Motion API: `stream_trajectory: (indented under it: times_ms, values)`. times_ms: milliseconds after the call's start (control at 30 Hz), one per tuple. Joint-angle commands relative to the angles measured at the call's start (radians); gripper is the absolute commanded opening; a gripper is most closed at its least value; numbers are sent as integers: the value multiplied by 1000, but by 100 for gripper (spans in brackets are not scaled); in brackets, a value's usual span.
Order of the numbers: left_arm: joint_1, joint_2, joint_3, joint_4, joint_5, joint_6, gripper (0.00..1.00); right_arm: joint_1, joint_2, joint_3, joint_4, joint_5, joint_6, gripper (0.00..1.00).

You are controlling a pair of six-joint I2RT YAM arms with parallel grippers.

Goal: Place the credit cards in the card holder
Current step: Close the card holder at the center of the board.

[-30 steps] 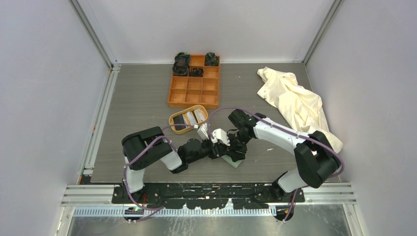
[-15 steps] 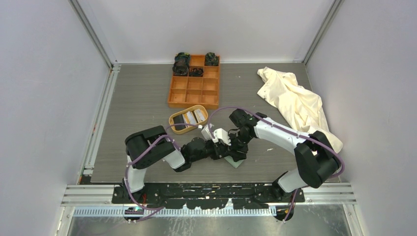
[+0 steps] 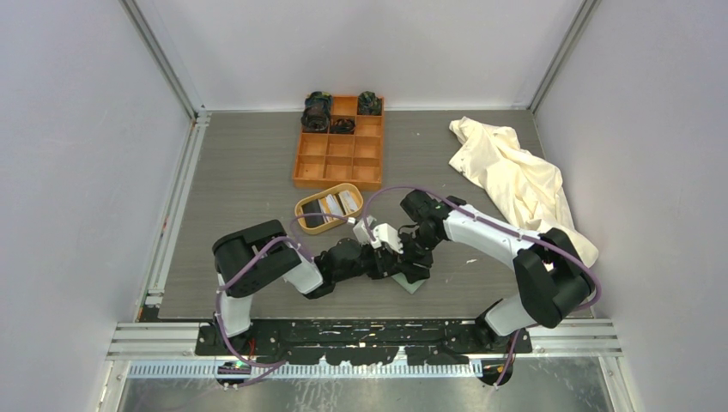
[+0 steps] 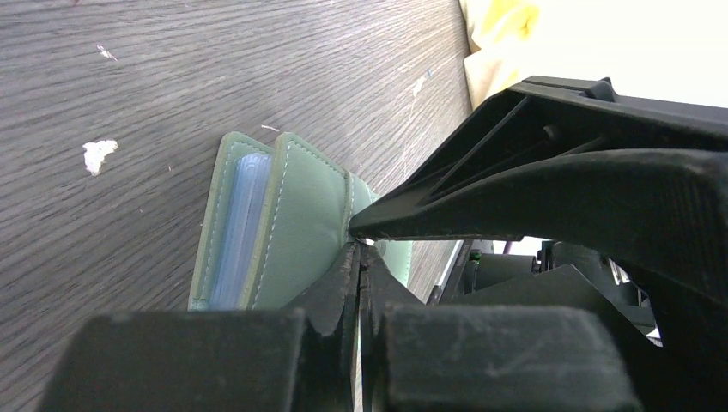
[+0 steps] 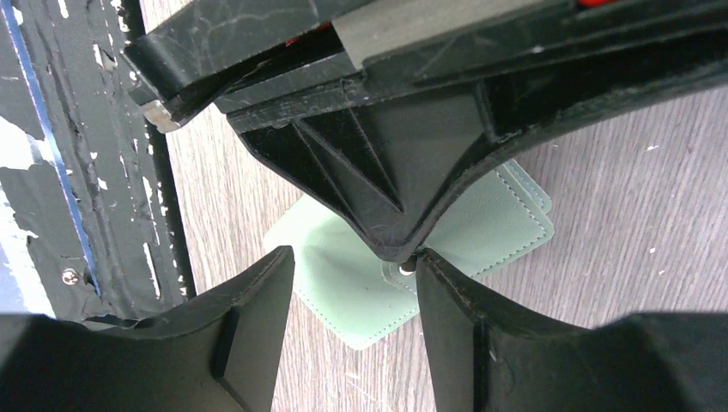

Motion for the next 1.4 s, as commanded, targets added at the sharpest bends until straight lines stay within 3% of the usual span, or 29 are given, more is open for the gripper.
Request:
stream_trajectory:
  times_ms: [0, 200, 633, 733, 867, 900, 1367]
  values:
    - [-6, -1, 3, -107, -31, 49, 0, -13, 16, 4, -66, -80, 25, 60]
    - [-2, 19, 10, -131, -27, 47, 0, -52, 3, 26, -75, -128, 30, 72]
    - [15, 29, 2, -142, -24, 39, 0, -154, -10, 84, -70, -237, 83, 70]
    - [18, 29, 1, -139, -23, 37, 0, -158, -11, 78, -53, -219, 96, 66]
    - [19, 27, -2, -139, -21, 37, 0, -158, 12, 77, -45, -160, 89, 37]
    - [19, 26, -3, -139, -22, 37, 0, -157, 18, 75, -43, -149, 84, 33]
    - [21, 30, 2, -137, -16, 35, 0, -93, 55, 37, 29, -15, 55, 13]
